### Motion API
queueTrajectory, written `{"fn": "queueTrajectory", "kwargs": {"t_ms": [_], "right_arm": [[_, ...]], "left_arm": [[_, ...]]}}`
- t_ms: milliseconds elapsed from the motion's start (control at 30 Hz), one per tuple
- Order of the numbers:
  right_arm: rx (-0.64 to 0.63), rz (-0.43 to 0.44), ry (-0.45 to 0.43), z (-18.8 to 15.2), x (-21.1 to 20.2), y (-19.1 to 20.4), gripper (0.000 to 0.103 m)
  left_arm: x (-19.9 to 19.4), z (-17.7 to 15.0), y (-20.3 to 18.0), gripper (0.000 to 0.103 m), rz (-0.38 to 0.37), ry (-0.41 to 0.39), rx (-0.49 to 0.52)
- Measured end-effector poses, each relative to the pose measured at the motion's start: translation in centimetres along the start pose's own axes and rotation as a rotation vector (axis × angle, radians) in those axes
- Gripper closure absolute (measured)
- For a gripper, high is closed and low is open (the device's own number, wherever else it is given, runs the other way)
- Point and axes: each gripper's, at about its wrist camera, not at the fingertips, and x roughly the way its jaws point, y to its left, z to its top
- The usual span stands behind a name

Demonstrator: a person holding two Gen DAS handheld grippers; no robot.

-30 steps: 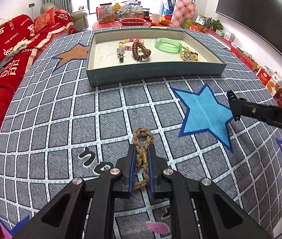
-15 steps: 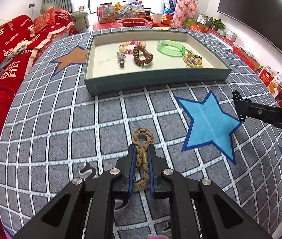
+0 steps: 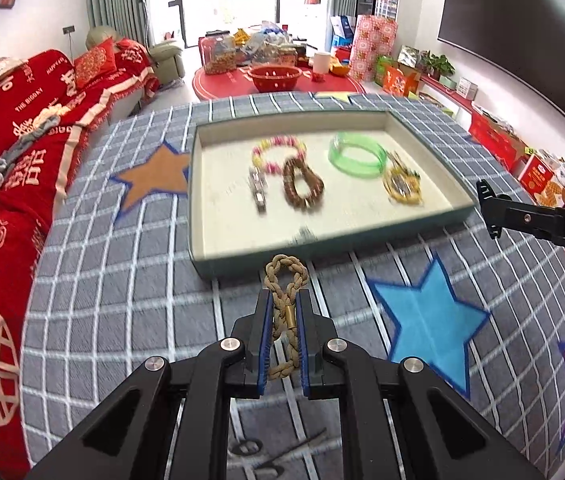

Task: Organize jewelry
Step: 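Carry the cord bracelet and claw clip into the tray and open both tools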

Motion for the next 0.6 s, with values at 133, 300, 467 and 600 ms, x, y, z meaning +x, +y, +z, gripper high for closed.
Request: {"fn": "queueTrajectory", "kwargs": {"t_ms": [133, 300, 467, 600], "right_arm": [[-0.011, -0.003, -0.011, 1.6, 0.2, 0.3, 0.079], [-0.02, -0.002, -0.004, 3.3, 1.2, 0.6, 0.079], [-0.045, -0.017, 0.016, 4.3, 2.4, 0.9, 0.079], [-0.053, -0.021, 0.025, 5.2, 3.2, 1.0, 0.079]], "left_arm": [[0.3, 1.7, 0.5, 0.078, 0.0, -0.026, -0.017], [1.4, 3.3, 1.1, 0.078, 0.002, -0.027, -0.037], [2.9, 3.9, 1.6, 0.078, 0.019, -0.008, -0.034], [3.8, 4.8, 2.1, 0.078, 0.011, 0.004, -0.049]]}}
